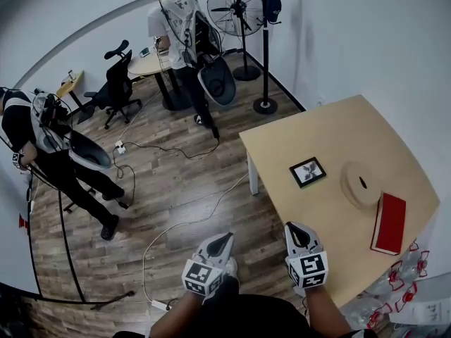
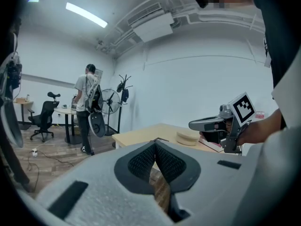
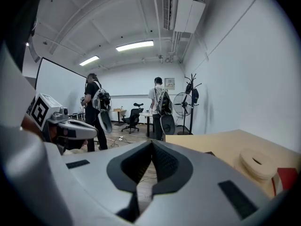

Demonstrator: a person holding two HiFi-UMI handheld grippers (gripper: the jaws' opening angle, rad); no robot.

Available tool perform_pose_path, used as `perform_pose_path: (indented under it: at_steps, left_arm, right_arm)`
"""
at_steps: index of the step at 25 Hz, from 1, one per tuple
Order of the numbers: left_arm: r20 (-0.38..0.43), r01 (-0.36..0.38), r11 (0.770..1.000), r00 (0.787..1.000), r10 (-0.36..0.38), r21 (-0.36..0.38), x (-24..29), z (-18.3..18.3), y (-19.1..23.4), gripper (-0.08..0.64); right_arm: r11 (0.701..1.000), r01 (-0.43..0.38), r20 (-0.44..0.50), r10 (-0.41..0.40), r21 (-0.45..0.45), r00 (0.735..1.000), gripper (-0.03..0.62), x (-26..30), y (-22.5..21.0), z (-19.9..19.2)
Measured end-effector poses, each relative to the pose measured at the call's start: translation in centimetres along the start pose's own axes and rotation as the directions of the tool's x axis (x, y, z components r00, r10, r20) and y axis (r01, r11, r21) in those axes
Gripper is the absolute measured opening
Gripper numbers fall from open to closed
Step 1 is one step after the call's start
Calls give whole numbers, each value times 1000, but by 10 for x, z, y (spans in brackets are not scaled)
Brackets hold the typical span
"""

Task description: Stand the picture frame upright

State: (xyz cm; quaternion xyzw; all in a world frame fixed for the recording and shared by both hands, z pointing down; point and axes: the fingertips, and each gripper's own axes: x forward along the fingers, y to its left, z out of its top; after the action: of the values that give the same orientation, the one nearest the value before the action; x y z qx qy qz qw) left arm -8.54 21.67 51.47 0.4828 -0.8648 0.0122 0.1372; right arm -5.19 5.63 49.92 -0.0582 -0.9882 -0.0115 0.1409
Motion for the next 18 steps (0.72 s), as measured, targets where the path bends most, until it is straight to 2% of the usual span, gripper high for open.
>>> perform_pose_path:
  at_steps: [11,18]
  left_arm:
    - [-21,123,992,992,-122,40,68,37,114,-5]
    - [-33,222,974,975,-221,50,103,50,147,-5]
  right_arm:
    - [990,134,-40,-133,39,990,11,109,-11,28]
    - [953,285,-115,-274,98,955,10,137,-38,25]
